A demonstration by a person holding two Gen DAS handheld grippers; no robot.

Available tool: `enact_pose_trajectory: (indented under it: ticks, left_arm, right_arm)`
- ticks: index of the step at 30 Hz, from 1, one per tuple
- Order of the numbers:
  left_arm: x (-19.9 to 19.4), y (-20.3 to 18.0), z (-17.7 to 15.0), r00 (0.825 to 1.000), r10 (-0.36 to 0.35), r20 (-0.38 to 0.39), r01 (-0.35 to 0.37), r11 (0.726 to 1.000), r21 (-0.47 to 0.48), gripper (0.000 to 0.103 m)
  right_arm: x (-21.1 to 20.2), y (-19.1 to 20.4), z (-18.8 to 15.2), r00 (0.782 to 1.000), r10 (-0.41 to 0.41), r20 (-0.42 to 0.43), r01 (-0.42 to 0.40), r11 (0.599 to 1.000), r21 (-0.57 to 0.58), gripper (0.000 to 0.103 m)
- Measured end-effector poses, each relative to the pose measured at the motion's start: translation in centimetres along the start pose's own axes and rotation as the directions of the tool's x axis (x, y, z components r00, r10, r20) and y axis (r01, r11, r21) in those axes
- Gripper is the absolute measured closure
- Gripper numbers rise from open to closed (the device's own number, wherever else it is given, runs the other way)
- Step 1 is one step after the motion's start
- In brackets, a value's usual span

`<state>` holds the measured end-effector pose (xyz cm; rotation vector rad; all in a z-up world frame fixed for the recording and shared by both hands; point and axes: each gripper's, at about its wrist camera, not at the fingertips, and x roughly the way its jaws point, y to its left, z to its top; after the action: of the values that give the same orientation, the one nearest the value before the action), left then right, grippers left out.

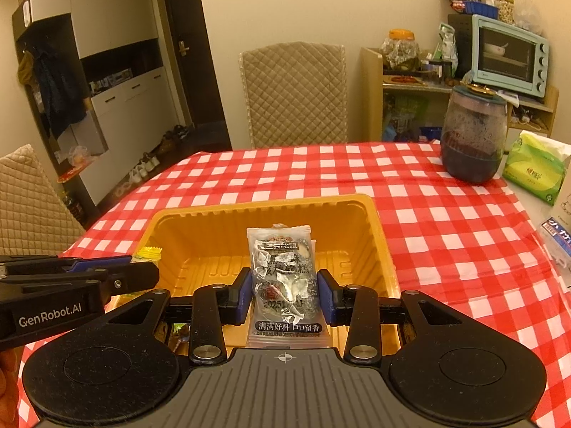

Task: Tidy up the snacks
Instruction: 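Carry the yellow candy and silver packet with both tools over the orange tray, then open both tools to drop the yellow candy and silver packet into the tray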

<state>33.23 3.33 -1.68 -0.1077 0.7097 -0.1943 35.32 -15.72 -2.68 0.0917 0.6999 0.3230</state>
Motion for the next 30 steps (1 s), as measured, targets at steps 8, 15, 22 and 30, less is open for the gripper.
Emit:
enact_pose_trajectory:
  ticks: [8, 15, 22, 30]
  left_arm:
    - [0.7, 0.1, -0.2, 1.0, 0.001, -0.019, -0.001, 1.0, -0.007, 0.085]
    - [0.8, 0.0, -0.2, 1.0, 0.009, -0.019, -0.009, 1.0, -0.006, 0.085]
    - [0.8, 0.9, -0.2, 0.999, 0.044, -0.028, -0.045, 0.999, -0.018, 0.063]
    - [0.1, 2.7, 0.0, 0.997, 0.077, -0.009, -0.078, 0.995, -0.07, 0.063]
  right_arm:
    - [0.4, -0.2, 0.1, 1.0, 0.002, -0.007, -0.001, 1.0, 0.013, 0.064]
    - [0.3, -0.2, 0.2, 1.0, 0.005, -0.005, -0.005, 1.0, 0.012, 0.064]
    - [0.2, -0.1, 0.1, 1.0, 0.012, -0.004, -0.012, 1.0, 0.016, 0.064]
    - [0.3, -0.2, 0.2, 1.0, 0.029, -0.005, -0.029, 0.999, 0.038, 0.064]
